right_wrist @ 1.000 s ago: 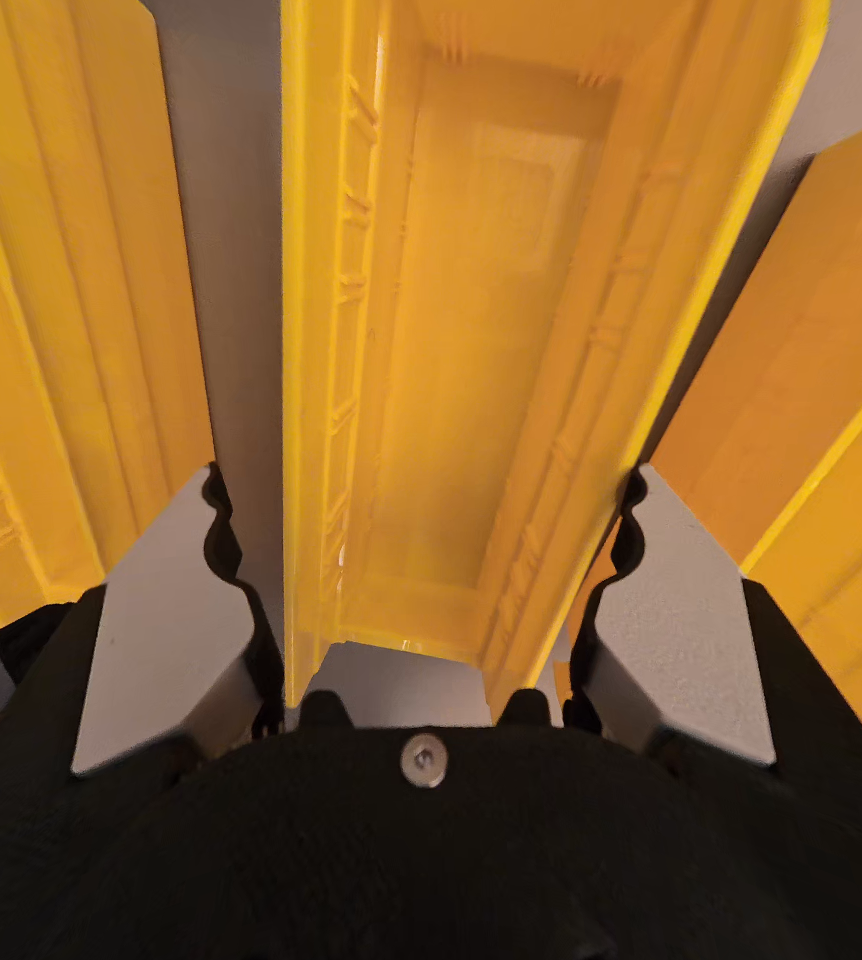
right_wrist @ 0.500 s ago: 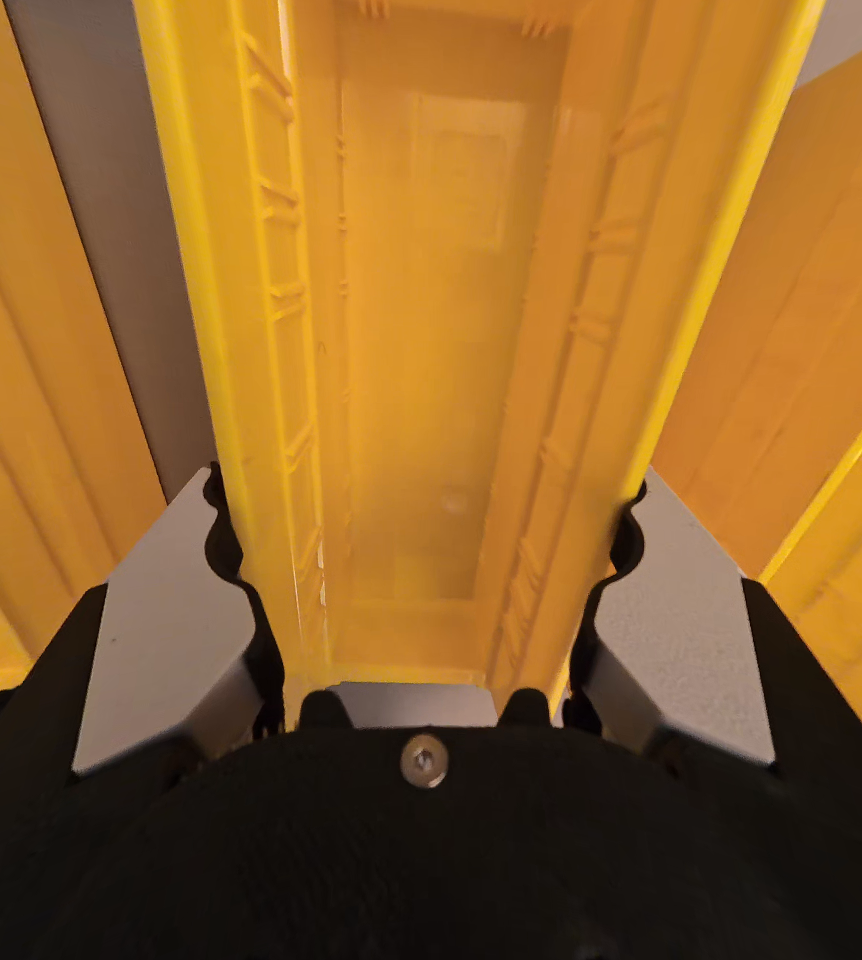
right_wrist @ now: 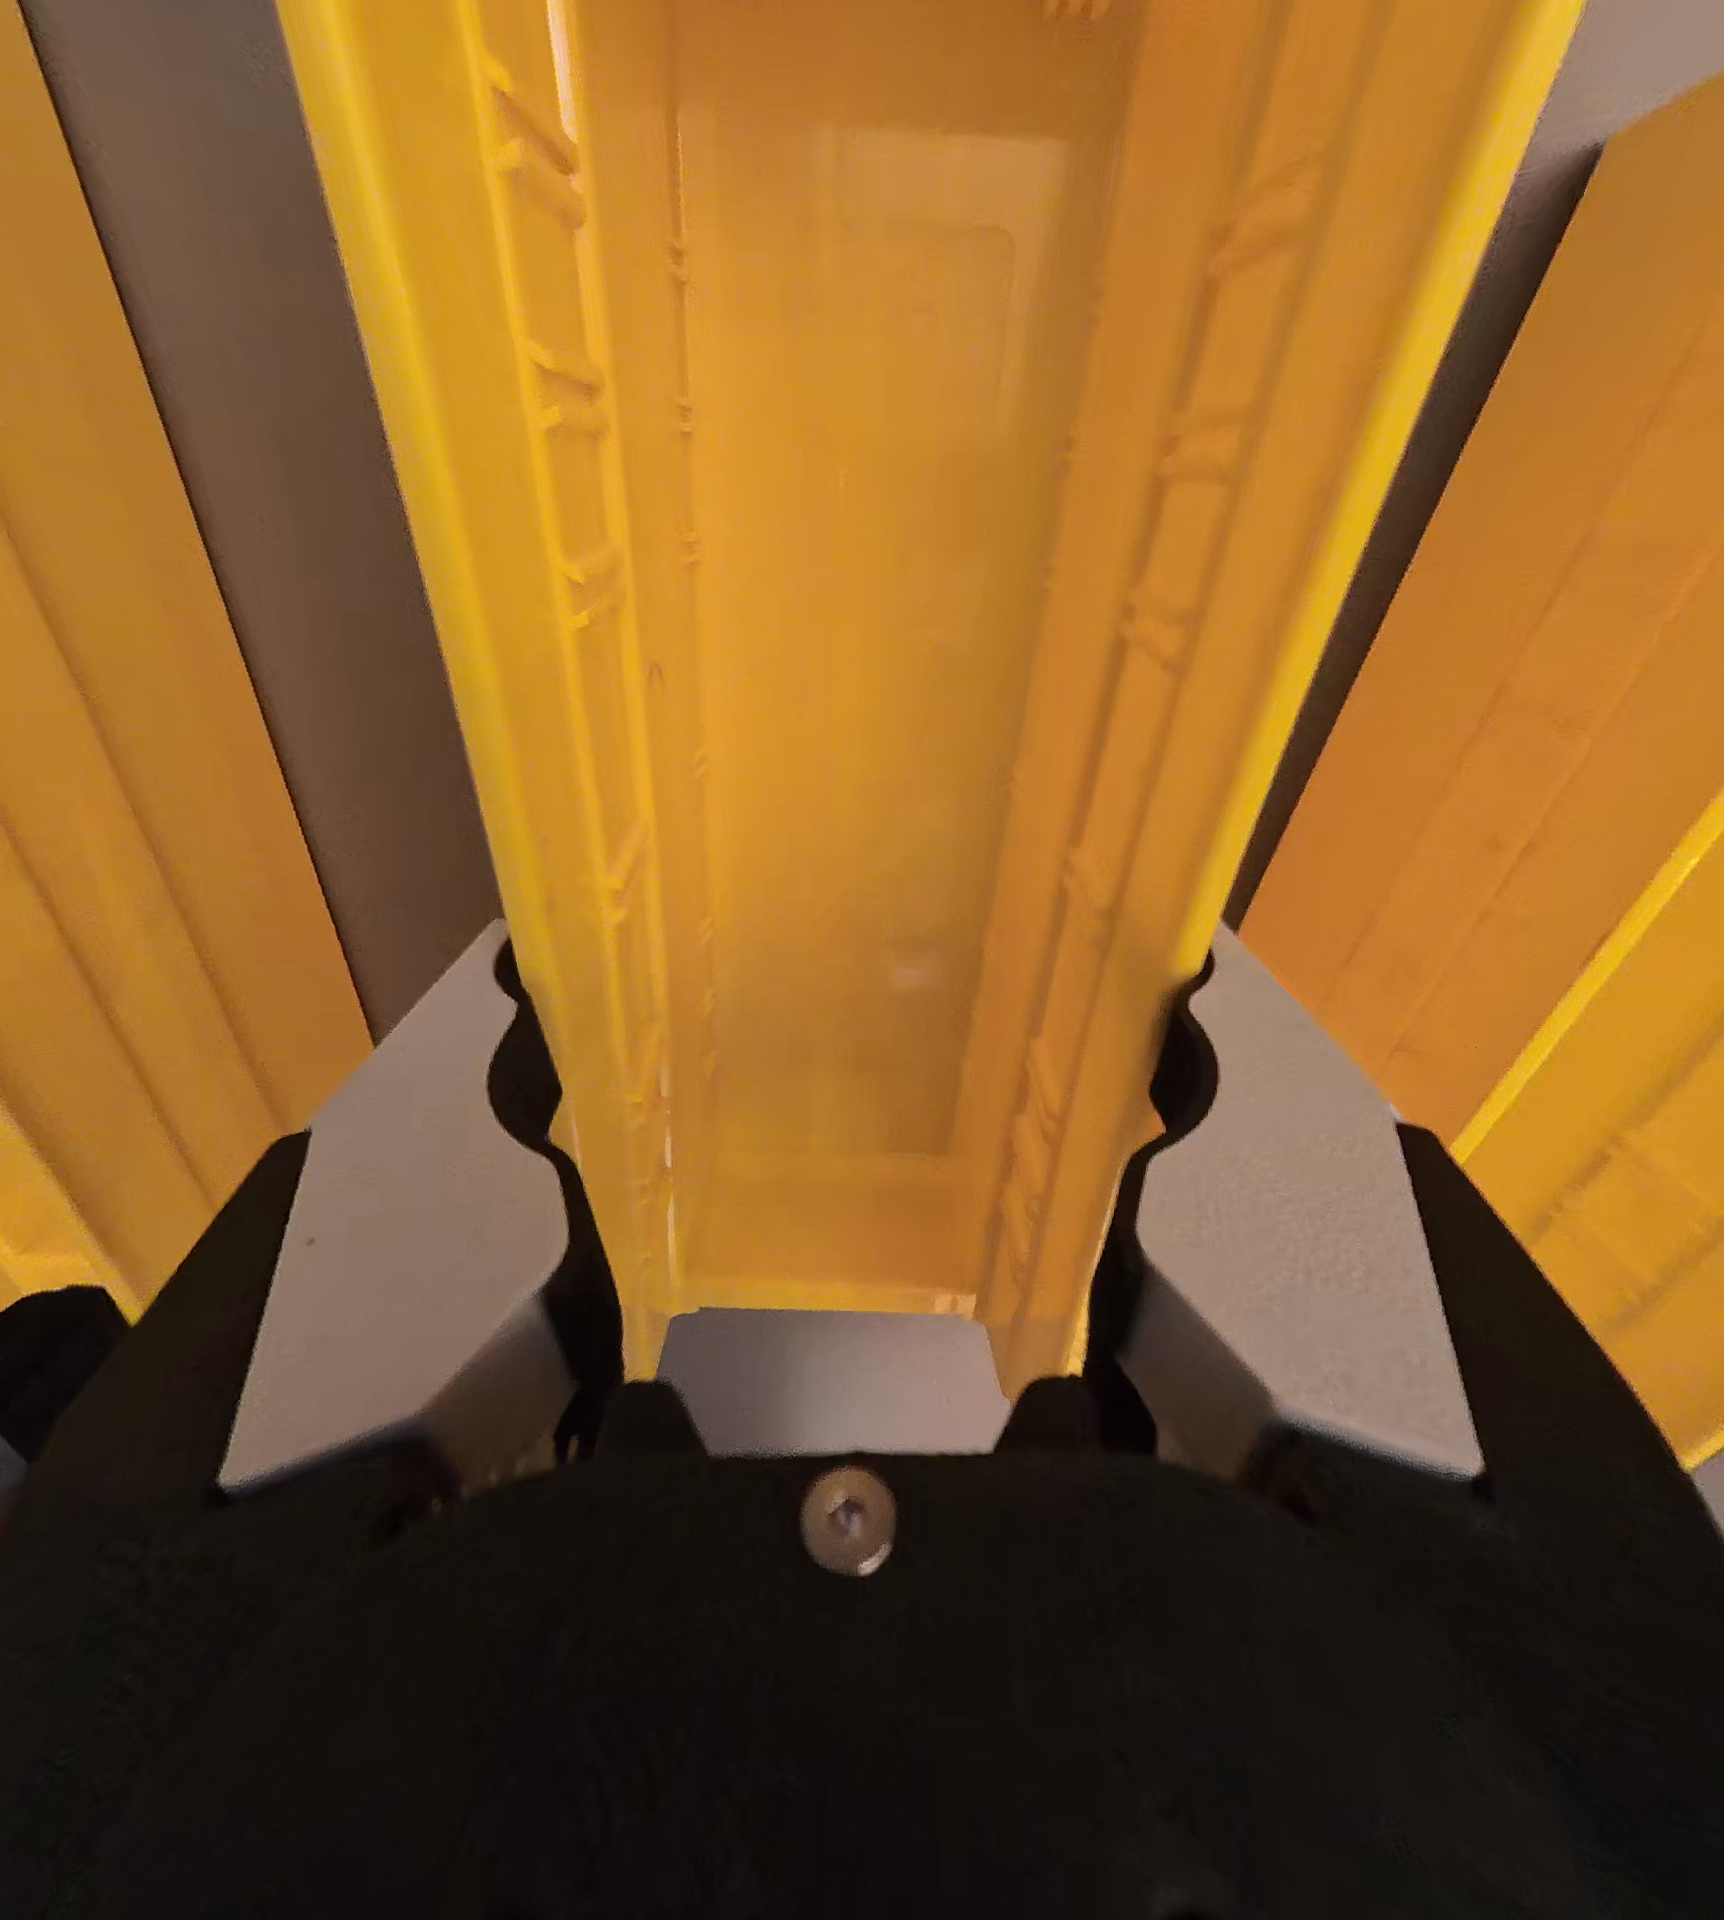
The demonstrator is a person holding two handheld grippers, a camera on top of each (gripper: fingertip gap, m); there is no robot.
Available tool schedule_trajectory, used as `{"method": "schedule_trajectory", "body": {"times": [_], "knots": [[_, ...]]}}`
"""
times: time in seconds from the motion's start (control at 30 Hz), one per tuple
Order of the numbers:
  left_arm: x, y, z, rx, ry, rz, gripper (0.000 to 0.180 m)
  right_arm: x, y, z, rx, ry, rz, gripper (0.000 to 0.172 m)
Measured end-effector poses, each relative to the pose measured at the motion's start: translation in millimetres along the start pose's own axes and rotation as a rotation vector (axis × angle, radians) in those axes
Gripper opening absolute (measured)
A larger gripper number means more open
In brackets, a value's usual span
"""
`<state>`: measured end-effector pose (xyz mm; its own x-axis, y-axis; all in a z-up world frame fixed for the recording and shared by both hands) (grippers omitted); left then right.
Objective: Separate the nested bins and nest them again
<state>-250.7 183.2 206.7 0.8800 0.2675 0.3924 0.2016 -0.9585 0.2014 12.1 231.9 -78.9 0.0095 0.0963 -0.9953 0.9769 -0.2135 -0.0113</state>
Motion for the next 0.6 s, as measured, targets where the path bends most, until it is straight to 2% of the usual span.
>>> {"method": "schedule_trajectory", "body": {"times": [0.3,0.47,0.6], "knots": [[-0.3,0.7,0.1,-0.016,0.000,0.009,0.034,-20.3,-1.3,0.8,-0.023,0.016,-0.026,0.113],[-1.9,0.9,-1.8,-0.025,0.008,0.003,0.035,-61.7,-13.9,-3.4,-0.056,0.048,-0.005,0.114],[-1.4,2.2,-1.0,-0.032,0.002,0.005,0.034,-102.3,-39.2,-12.0,-0.071,0.089,-0.020,0.115]]}}
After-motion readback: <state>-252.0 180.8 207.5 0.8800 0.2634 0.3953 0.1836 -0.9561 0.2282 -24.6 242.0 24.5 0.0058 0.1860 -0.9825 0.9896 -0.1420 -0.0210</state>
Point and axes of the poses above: each gripper's, where its closed fingertips meet, x out along the fingers, z out of its underside, y = z × x across the jaws, the point moved 3 cm from there along -x, back along the fingers, and after that the axes turned 4 degrees about y, right-handed, at the moved point
